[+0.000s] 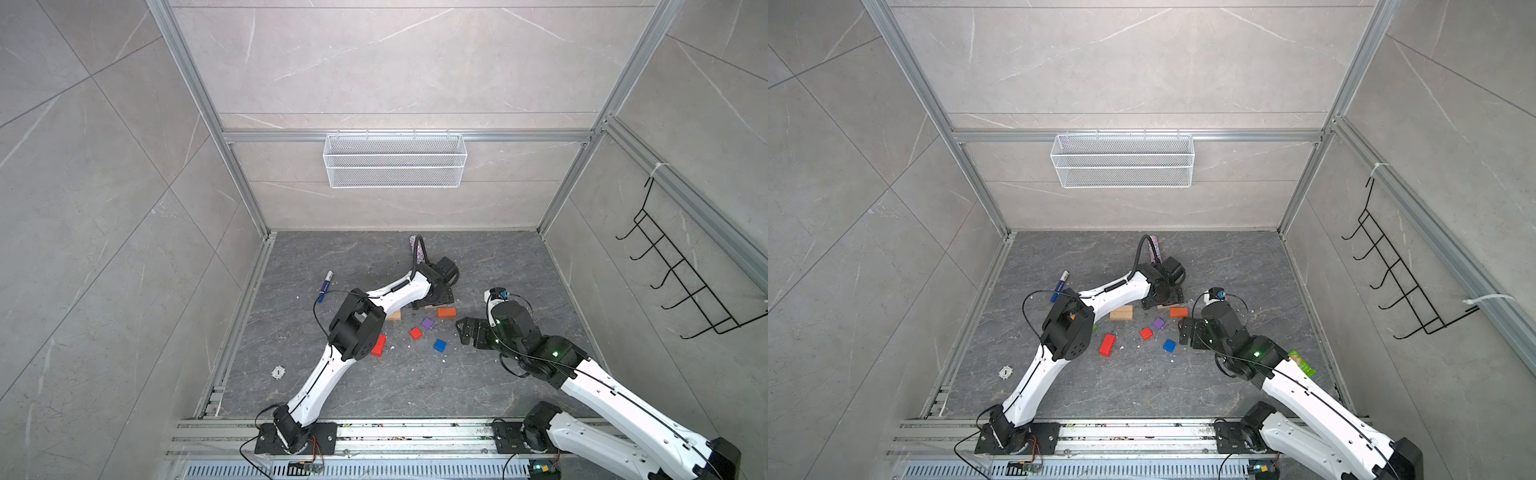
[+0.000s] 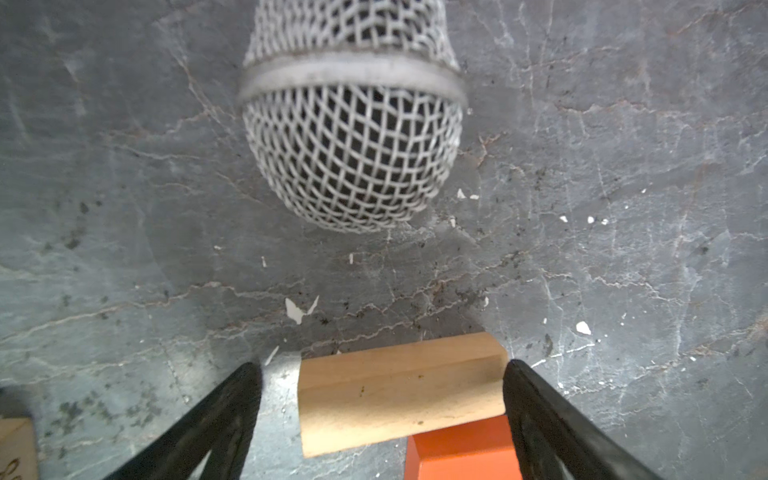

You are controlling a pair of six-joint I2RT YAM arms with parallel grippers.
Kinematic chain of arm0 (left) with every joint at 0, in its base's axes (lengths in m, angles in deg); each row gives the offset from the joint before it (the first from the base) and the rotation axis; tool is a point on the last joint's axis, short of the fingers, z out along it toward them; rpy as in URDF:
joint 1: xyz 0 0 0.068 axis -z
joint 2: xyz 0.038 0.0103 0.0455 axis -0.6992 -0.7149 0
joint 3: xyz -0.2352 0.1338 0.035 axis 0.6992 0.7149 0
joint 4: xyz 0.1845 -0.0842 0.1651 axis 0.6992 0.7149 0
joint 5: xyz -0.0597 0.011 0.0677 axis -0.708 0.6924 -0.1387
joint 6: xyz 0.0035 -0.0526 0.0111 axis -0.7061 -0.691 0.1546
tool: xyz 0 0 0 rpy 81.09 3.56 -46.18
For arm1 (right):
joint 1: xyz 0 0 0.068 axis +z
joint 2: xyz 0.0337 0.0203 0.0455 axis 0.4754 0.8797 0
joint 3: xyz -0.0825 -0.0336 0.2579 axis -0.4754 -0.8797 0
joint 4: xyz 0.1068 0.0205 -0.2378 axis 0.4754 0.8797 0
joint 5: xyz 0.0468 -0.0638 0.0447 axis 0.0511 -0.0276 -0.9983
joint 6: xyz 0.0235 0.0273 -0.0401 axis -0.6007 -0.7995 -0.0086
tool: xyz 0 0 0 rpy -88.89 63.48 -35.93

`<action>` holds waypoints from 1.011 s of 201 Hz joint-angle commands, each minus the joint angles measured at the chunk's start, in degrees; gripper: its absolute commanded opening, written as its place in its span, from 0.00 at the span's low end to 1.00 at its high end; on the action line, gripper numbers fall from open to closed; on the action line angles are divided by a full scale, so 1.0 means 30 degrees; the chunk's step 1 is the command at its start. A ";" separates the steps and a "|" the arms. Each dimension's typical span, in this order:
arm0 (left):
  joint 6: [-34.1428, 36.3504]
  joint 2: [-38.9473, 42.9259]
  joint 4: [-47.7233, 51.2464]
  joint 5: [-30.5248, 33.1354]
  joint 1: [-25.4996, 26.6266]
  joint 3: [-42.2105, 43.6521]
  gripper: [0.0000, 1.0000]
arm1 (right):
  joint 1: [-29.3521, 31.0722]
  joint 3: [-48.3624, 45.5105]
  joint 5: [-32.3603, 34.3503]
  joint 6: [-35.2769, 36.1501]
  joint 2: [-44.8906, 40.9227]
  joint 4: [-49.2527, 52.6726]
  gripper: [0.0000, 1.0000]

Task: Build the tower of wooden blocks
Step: 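Lower the left gripper and close it on the wood bar beside the orange block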

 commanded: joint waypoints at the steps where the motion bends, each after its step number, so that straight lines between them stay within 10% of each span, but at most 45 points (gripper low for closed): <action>1: -0.0162 -0.0894 0.0129 -0.0668 0.0178 -0.0282 0.94 | -0.0091 0.0346 0.0369 0.0410 -0.0435 0.0423 0.99; 203: 0.1122 -0.1745 0.4065 0.1464 0.0449 -0.1085 0.89 | -0.0121 -0.0245 0.0152 0.0160 -0.0977 -0.0218 1.00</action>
